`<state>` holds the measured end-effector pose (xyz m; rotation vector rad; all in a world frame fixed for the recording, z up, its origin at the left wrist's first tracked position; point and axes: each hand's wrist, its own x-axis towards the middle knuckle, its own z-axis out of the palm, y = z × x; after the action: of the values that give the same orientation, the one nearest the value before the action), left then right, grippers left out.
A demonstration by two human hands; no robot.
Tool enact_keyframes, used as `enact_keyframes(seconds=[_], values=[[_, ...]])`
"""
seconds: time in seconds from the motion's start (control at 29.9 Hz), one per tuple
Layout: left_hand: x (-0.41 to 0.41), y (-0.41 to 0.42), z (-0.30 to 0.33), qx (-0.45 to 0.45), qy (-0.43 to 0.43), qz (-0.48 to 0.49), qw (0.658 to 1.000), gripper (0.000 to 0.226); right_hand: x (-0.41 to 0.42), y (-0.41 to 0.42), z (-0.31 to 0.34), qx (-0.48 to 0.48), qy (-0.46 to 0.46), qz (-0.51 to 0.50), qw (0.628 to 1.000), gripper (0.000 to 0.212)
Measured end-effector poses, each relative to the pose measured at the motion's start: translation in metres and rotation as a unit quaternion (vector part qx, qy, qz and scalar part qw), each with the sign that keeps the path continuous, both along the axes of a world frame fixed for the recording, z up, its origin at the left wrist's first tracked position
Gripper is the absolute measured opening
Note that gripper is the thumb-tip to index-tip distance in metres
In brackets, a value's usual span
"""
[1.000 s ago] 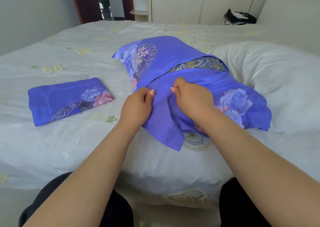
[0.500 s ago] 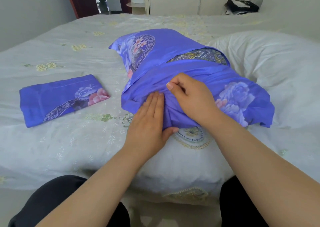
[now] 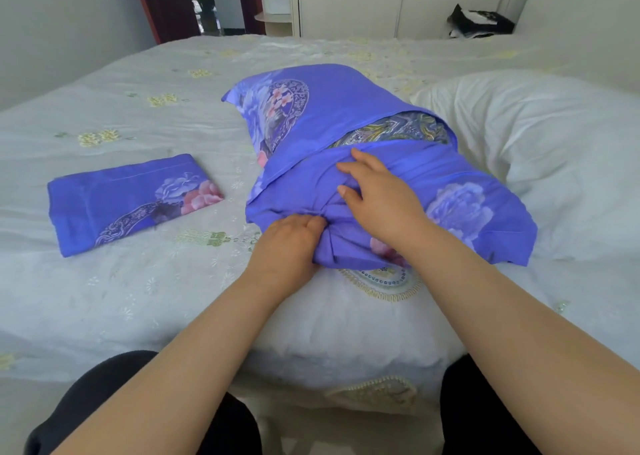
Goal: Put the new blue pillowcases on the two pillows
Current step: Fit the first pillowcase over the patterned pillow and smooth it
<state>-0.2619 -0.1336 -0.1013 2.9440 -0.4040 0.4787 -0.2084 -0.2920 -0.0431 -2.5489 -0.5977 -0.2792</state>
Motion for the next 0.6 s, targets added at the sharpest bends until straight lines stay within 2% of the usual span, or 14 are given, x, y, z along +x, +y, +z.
enact_keyframes(seconds=[0.07, 0.17, 0.27, 0.33, 0.47, 0.6], values=[[-0.005, 0.005, 0.000, 0.022, -0.019, -0.006, 1.000, 0.022, -0.003, 0.014, 0.006, -0.094, -0.010, -0.024, 0.995, 0.047], [-0.014, 0.010, 0.004, 0.051, -0.044, -0.011, 0.998, 0.024, -0.008, 0.040, 0.020, -0.228, -0.067, -0.050, 0.970, 0.059], [-0.022, 0.017, 0.004, 0.059, -0.069, -0.009, 0.996, 0.027, -0.006, 0.059, 0.034, -0.322, -0.132, -0.057, 0.936, 0.058], [-0.025, 0.023, 0.005, 0.053, -0.079, -0.005, 0.995, 0.028, -0.003, 0.069, 0.037, -0.378, -0.163, -0.027, 0.911, 0.057], [-0.026, 0.031, 0.004, 0.039, -0.105, -0.002, 0.994, 0.030, 0.002, 0.081, 0.042, -0.354, -0.103, 0.043, 0.929, 0.052], [-0.034, 0.050, 0.009, 0.030, -0.120, -0.012, 0.992, 0.029, 0.006, 0.086, 0.062, -0.362, -0.087, -0.050, 0.927, 0.079]])
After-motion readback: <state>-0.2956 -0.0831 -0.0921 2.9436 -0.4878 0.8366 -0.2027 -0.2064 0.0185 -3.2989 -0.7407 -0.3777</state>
